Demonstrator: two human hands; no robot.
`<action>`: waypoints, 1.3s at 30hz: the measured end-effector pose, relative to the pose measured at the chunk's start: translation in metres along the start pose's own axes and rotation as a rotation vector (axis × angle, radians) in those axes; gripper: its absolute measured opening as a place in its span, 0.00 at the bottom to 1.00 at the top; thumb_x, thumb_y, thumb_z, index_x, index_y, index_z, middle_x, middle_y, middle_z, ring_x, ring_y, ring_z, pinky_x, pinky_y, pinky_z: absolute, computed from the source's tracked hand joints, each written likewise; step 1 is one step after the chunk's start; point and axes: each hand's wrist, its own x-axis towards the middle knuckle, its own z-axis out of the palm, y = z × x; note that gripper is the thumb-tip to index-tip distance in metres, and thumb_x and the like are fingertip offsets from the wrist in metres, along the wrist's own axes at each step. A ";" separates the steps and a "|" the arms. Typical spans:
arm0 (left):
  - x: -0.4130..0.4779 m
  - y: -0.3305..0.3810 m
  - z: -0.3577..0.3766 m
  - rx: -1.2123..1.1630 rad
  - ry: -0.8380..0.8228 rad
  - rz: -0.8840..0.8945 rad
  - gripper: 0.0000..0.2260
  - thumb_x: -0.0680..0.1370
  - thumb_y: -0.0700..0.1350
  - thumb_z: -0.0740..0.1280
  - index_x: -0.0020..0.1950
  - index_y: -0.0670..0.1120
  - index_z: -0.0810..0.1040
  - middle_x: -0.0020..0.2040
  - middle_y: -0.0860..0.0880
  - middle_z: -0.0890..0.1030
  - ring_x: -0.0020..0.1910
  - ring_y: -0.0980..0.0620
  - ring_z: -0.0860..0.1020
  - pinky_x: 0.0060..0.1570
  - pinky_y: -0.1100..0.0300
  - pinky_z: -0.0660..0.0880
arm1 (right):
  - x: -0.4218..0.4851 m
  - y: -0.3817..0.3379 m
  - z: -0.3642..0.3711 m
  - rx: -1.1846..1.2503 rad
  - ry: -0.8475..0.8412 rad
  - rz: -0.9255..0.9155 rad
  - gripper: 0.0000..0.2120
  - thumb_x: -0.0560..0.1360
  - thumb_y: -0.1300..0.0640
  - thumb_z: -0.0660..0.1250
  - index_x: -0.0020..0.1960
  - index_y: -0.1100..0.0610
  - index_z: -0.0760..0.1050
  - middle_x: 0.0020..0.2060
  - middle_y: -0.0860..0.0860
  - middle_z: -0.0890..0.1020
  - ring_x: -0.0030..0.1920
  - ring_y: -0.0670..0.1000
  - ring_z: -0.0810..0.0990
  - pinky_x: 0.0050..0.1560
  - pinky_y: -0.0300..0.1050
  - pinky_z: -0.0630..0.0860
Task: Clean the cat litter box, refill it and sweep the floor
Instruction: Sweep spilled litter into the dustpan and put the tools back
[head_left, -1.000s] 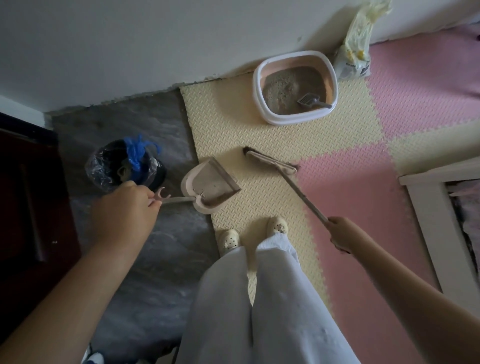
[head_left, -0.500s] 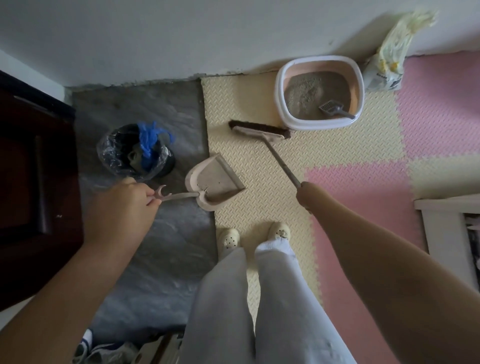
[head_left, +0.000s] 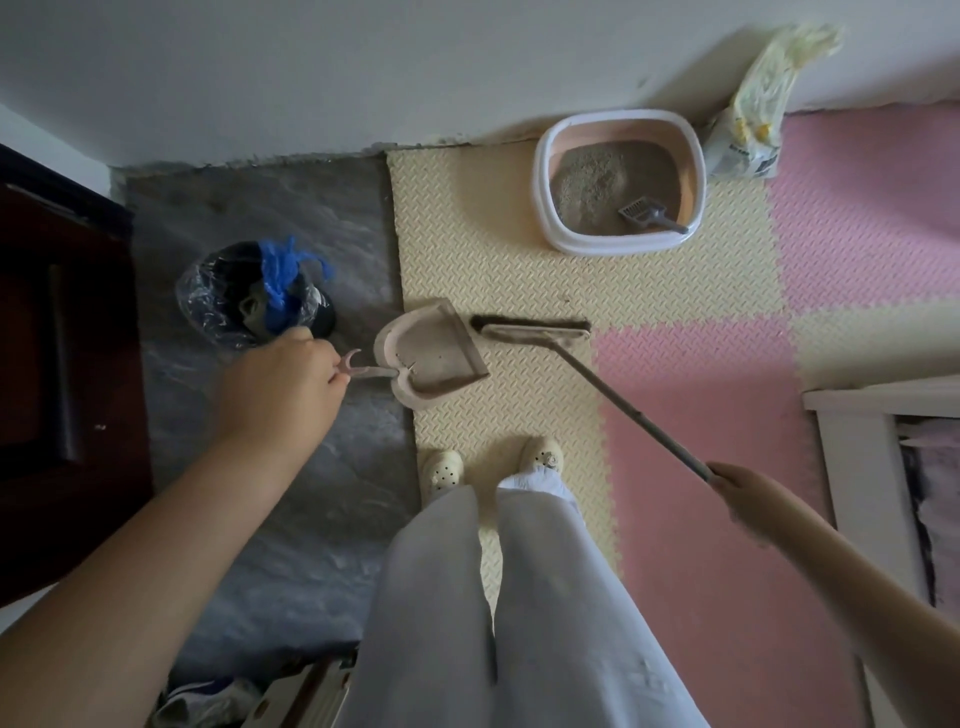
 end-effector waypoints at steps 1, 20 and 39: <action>0.002 0.004 -0.001 -0.007 -0.001 0.007 0.06 0.74 0.46 0.70 0.42 0.44 0.84 0.40 0.46 0.78 0.32 0.41 0.77 0.29 0.54 0.72 | -0.010 0.005 -0.004 0.077 0.006 0.008 0.10 0.80 0.59 0.56 0.51 0.58 0.76 0.24 0.52 0.70 0.21 0.49 0.66 0.26 0.39 0.61; 0.037 0.056 -0.002 0.138 -0.017 0.089 0.09 0.76 0.47 0.68 0.43 0.42 0.83 0.41 0.44 0.79 0.32 0.44 0.77 0.28 0.58 0.71 | -0.002 -0.093 0.047 0.658 -0.250 0.231 0.13 0.78 0.67 0.53 0.37 0.55 0.65 0.29 0.52 0.66 0.24 0.48 0.65 0.24 0.39 0.63; 0.031 0.051 -0.002 0.255 -0.184 0.091 0.15 0.77 0.55 0.64 0.48 0.42 0.78 0.43 0.44 0.77 0.41 0.45 0.77 0.31 0.57 0.65 | -0.086 -0.075 0.055 1.072 -0.517 0.321 0.14 0.81 0.56 0.53 0.36 0.53 0.61 0.22 0.47 0.62 0.17 0.42 0.56 0.15 0.29 0.51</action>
